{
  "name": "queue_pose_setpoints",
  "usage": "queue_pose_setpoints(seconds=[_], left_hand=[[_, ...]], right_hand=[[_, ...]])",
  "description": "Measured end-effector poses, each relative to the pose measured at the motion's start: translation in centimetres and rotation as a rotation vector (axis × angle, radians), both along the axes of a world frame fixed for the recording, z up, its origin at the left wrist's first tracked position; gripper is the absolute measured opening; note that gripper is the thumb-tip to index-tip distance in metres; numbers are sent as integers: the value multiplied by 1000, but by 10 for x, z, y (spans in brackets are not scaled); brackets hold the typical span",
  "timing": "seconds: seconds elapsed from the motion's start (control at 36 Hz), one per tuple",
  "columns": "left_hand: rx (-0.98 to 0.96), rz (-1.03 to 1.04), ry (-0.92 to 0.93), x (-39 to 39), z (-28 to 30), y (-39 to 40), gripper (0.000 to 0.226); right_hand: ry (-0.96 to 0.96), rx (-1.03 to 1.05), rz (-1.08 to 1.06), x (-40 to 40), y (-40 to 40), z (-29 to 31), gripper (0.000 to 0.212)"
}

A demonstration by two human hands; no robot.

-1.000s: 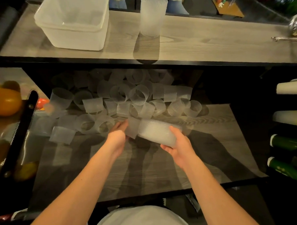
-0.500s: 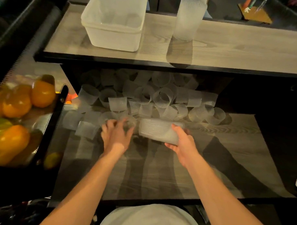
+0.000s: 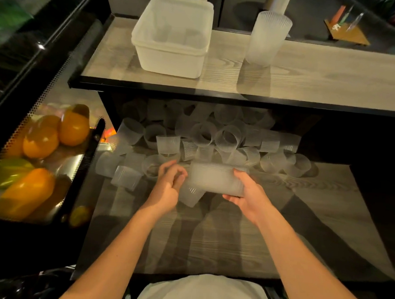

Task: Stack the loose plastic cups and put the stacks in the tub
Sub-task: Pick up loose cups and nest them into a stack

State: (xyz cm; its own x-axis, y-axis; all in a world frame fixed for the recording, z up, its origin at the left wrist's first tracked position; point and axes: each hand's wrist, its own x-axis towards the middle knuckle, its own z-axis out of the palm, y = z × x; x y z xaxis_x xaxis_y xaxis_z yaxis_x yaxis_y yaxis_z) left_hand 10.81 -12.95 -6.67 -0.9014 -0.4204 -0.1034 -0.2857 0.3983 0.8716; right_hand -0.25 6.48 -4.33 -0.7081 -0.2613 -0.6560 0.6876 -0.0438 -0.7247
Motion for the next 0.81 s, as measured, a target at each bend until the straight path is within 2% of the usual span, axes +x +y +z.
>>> queue_pose_setpoints(seconds=[0.14, 0.22, 0.31, 0.39, 0.44, 0.5, 0.58, 0.61, 0.67, 0.69, 0.72, 0.78, 0.81], left_hand=[[142, 153, 122, -5, 2, 5, 21], [231, 366, 234, -10, 2, 7, 15], [513, 583, 315, -18, 3, 5, 12], [790, 595, 360, -24, 2, 2, 17], [794, 536, 312, -26, 3, 3, 22], [703, 463, 261, -25, 4, 3, 30], [552, 439, 243, -16, 3, -4, 32], [402, 464, 236, -9, 0, -9, 28], [-95, 542, 174, 8, -9, -24, 14], [-360, 582, 97, 16, -15, -33, 22], [-531, 610, -15, 23, -21, -41, 39], [-613, 572, -286, 33, -28, -55, 65], [-623, 517, -422, 38, -31, -59, 71]], right_hand=[[-28, -10, -10, -2, -7, -1, 44], [-41, 3, 16, -4, -8, 0, 45], [-26, 37, 84, -5, -8, 1, 44], [-24, 58, 171, -3, -11, 1, 44], [-29, 59, 208, 1, -17, -1, 46], [-30, 58, 212, 5, -23, -3, 52], [-34, 51, 204, 6, -31, -5, 71], [-37, 46, 193, 6, -34, -5, 76], [-43, 35, 157, 7, -42, -6, 78], [-44, 28, 148, 8, -45, -6, 78], [-47, 18, 149, 8, -49, -7, 78], [-51, -1, 176, 8, -54, -9, 80], [-51, -6, 195, 9, -57, -11, 83]])
